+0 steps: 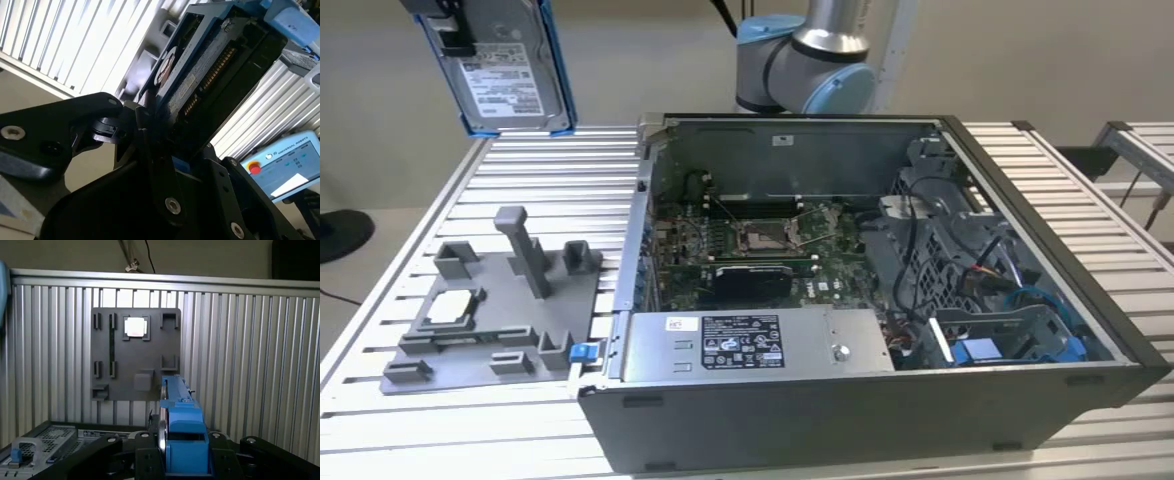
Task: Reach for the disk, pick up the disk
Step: 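Pick up the disk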
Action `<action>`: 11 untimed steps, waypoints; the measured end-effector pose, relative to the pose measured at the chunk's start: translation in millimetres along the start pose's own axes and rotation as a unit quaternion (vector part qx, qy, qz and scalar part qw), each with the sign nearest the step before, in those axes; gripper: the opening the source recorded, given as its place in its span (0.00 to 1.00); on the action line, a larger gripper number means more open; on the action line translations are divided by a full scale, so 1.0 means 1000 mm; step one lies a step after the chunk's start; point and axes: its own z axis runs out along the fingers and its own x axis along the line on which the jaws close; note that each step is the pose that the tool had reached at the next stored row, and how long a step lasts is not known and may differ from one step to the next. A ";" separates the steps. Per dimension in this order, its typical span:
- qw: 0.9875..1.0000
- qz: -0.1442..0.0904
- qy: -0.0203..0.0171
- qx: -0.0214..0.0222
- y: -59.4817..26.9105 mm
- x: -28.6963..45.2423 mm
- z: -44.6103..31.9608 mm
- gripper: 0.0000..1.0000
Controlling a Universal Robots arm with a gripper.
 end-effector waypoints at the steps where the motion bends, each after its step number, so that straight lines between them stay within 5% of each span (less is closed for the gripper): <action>1: 1.000 0.000 0.000 0.000 -0.0021 0.0001 0.0000 0.00; 11: 1.000 0.000 0.000 0.000 -0.0225 0.0005 -0.0001 0.00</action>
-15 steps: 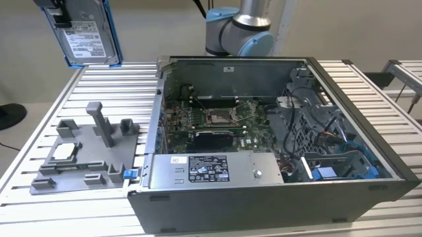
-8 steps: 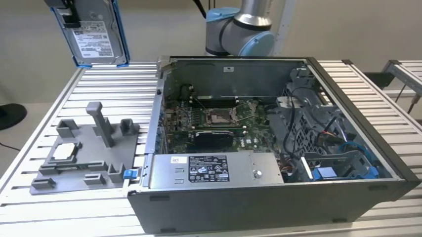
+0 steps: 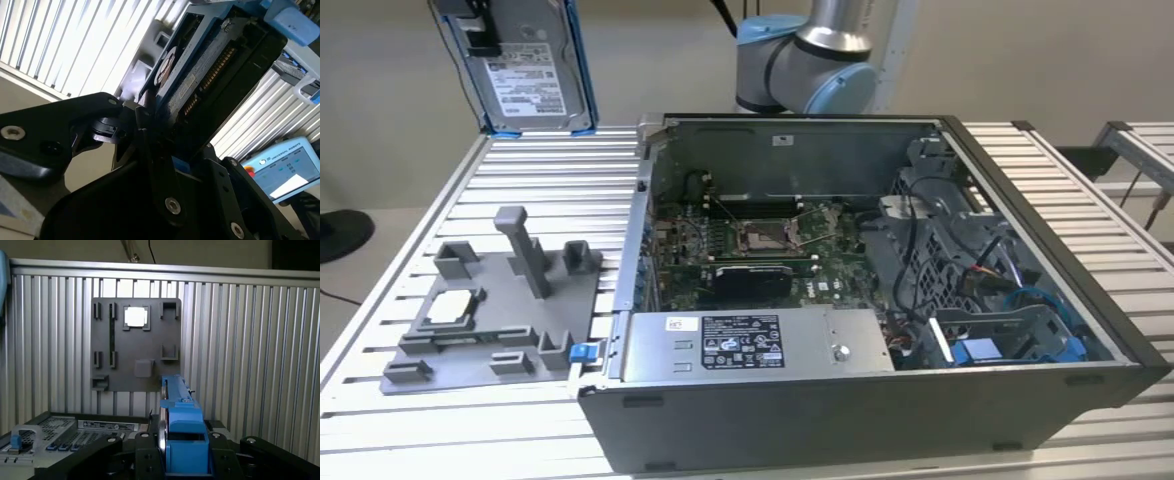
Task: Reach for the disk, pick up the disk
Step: 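Pick up the disk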
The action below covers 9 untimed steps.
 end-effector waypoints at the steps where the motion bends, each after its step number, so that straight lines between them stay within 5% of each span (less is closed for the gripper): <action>1: 1.000 0.000 0.000 0.000 -0.0019 0.0000 0.0000 0.00; 9: 1.000 0.000 0.000 0.000 -0.0170 0.0004 -0.0001 0.00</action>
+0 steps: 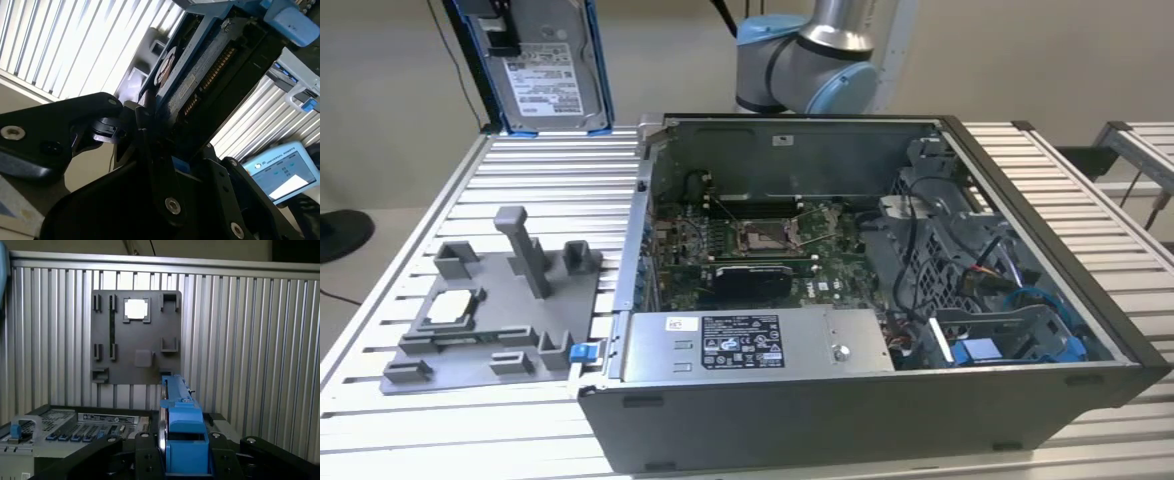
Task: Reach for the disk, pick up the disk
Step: 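Pick up the disk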
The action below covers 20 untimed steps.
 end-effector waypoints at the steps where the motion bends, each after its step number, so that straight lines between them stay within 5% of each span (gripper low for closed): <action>1: 1.000 0.000 0.000 0.000 -0.0018 0.0000 0.0000 0.00; 20: 1.000 0.000 0.000 0.000 -0.0358 0.0008 -0.0002 0.00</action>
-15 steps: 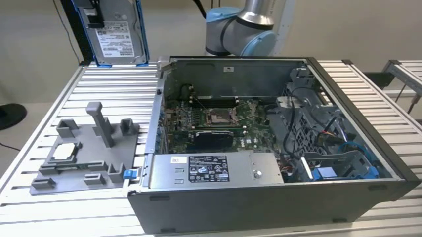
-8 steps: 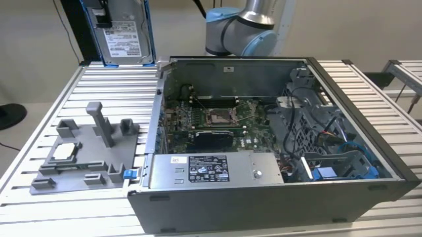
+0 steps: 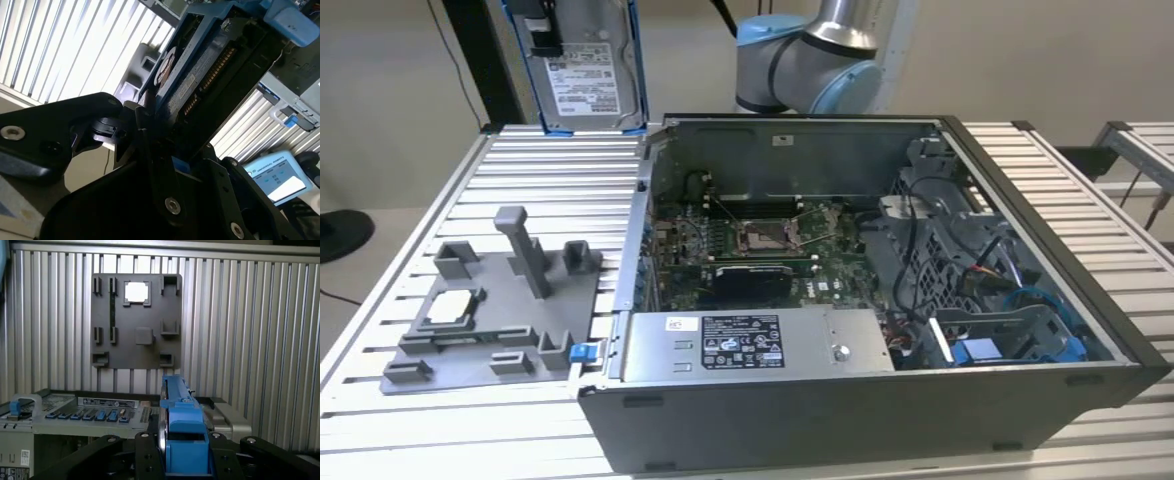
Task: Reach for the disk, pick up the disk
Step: 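Pick up the disk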
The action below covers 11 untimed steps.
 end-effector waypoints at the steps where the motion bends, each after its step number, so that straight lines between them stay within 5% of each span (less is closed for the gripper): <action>1: 1.000 0.000 0.000 0.000 -0.0017 0.0000 0.0000 0.00; 11: 1.000 0.000 0.000 0.000 -0.0190 0.0004 0.0000 0.00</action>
